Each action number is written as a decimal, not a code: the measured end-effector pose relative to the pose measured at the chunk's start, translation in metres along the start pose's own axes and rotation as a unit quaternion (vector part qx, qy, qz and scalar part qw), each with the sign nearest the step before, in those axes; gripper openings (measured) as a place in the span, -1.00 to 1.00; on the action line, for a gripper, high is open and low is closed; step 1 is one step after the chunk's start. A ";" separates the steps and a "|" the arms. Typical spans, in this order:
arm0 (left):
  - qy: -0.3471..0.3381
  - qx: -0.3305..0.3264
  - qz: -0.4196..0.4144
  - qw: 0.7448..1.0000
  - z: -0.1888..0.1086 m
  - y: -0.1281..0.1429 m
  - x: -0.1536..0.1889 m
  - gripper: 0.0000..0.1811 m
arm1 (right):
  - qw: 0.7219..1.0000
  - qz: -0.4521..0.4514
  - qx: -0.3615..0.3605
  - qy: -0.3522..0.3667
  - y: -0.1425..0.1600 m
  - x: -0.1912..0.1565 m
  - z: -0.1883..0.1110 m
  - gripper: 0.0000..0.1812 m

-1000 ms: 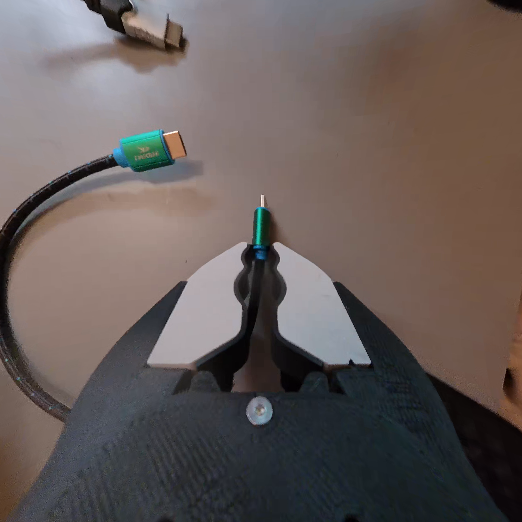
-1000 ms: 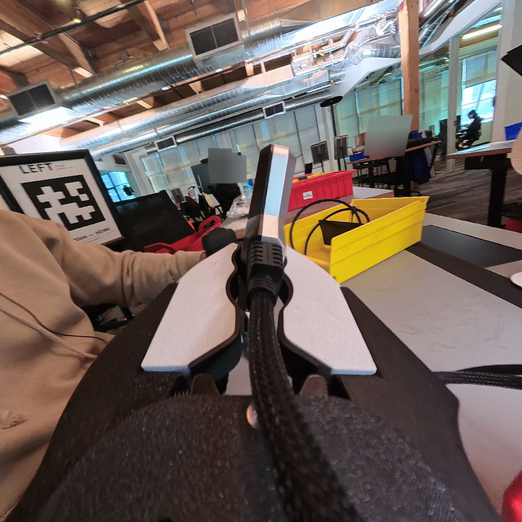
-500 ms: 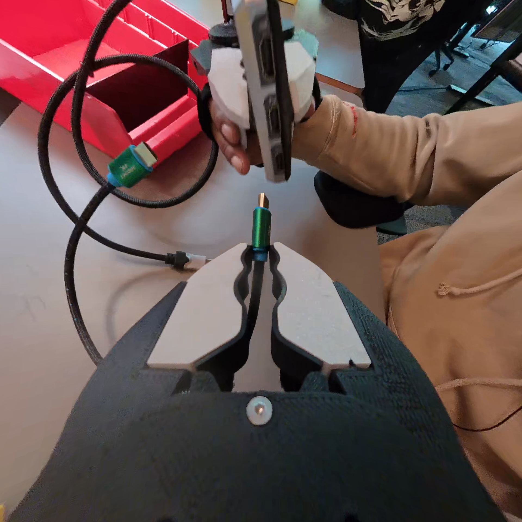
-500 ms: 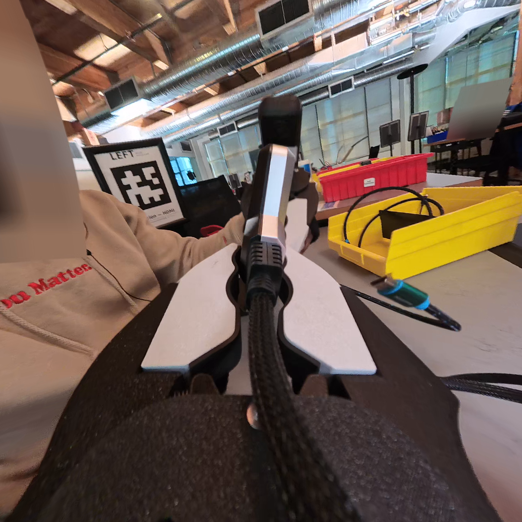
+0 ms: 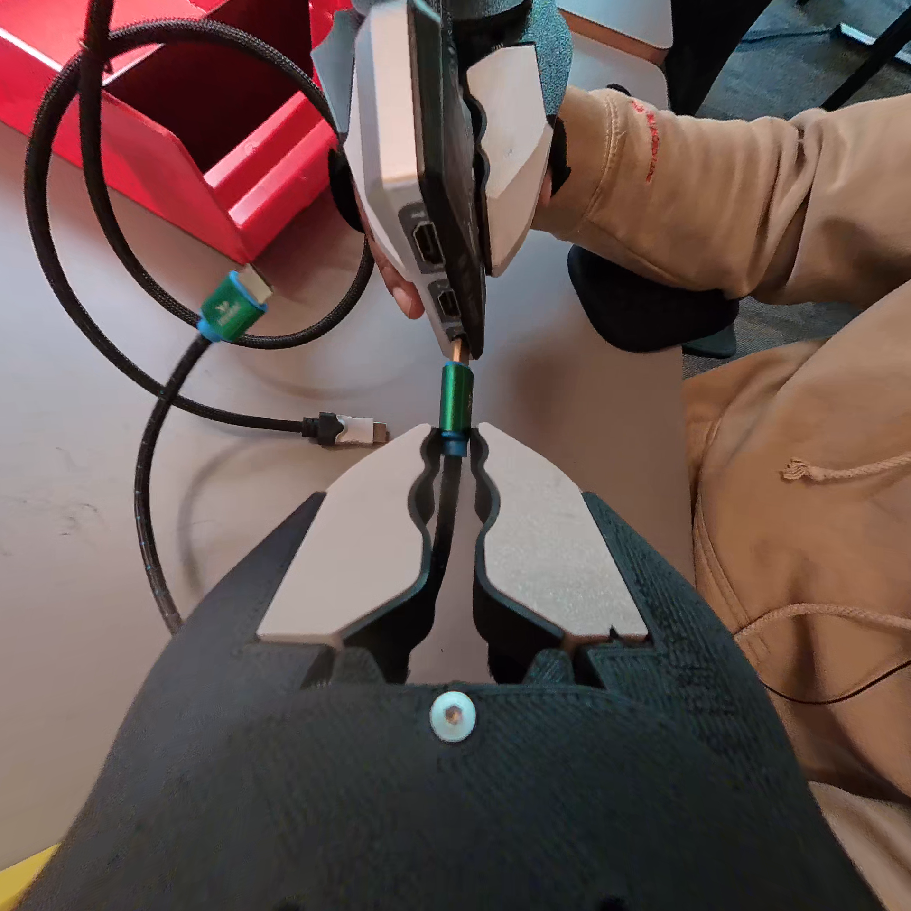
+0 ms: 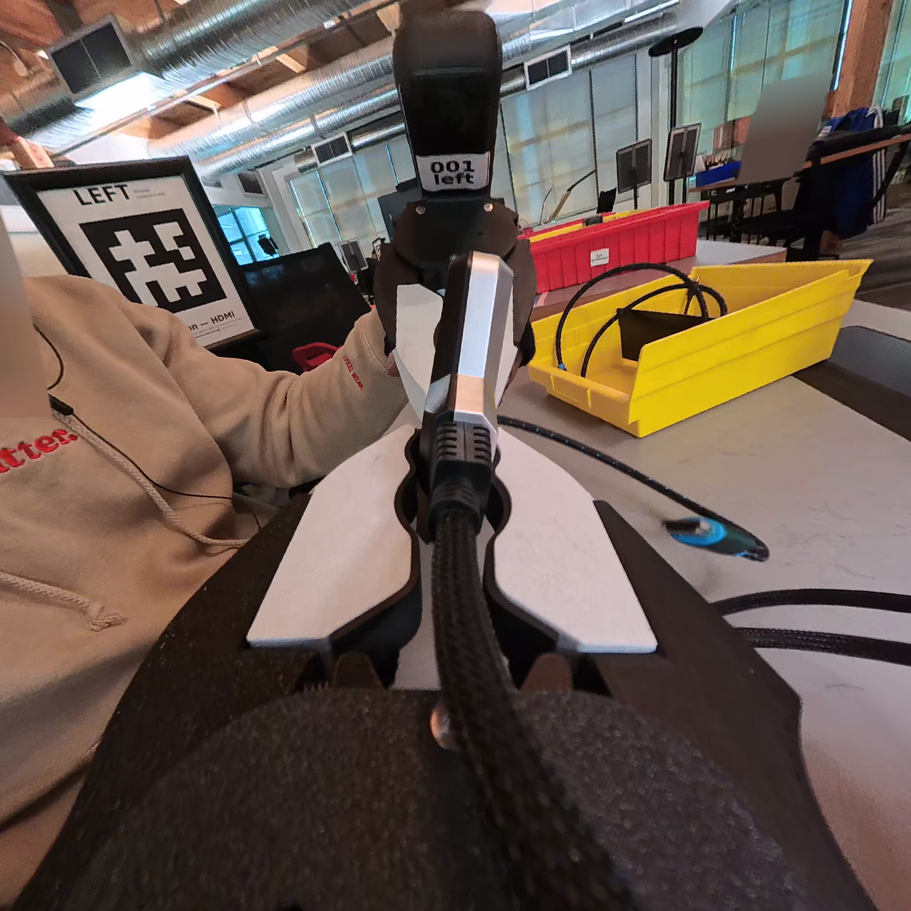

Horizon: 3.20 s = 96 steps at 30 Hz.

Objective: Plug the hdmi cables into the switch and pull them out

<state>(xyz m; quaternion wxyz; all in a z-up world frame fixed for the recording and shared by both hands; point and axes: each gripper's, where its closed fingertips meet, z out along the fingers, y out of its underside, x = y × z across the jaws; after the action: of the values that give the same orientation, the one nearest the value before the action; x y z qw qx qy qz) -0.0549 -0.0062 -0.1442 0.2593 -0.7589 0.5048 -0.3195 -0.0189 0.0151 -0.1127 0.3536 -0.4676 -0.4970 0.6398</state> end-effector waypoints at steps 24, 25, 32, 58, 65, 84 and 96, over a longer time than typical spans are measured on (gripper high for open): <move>-0.033 -0.033 0.027 0.999 0.003 0.004 0.002 -0.87 | 1.000 0.020 0.008 -0.013 0.005 0.002 0.002 -0.75; -0.031 -0.030 0.027 0.999 0.003 0.004 0.002 -0.87 | 1.000 0.020 0.008 -0.013 0.005 0.002 0.001 -0.75; -0.039 -0.001 0.013 0.999 0.001 -0.004 -0.005 -0.87 | 0.999 0.031 0.032 -0.008 -0.001 0.005 -0.003 -0.75; -0.051 -0.065 0.028 0.996 0.017 0.010 -0.003 -0.87 | 1.000 -0.002 -0.026 0.002 0.011 0.001 0.002 -0.76; -0.025 -0.026 0.025 0.999 0.014 0.001 0.002 -0.87 | 1.000 0.001 -0.024 -0.003 0.007 -0.002 0.000 -0.75; 0.085 0.118 -0.016 0.989 0.007 -0.030 0.009 -0.87 | 0.999 0.023 0.037 0.026 -0.025 0.001 -0.007 -0.73; 0.066 0.095 -0.017 0.993 0.002 -0.018 0.002 -0.88 | 0.998 0.028 -0.059 0.008 0.008 0.000 -0.004 -0.76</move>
<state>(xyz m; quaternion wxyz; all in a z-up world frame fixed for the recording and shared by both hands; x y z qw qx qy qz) -0.0415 -0.0019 -0.1323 0.2910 -0.7164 0.4750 -0.4201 -0.0147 0.0139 -0.1211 0.3111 -0.5070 -0.5176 0.6151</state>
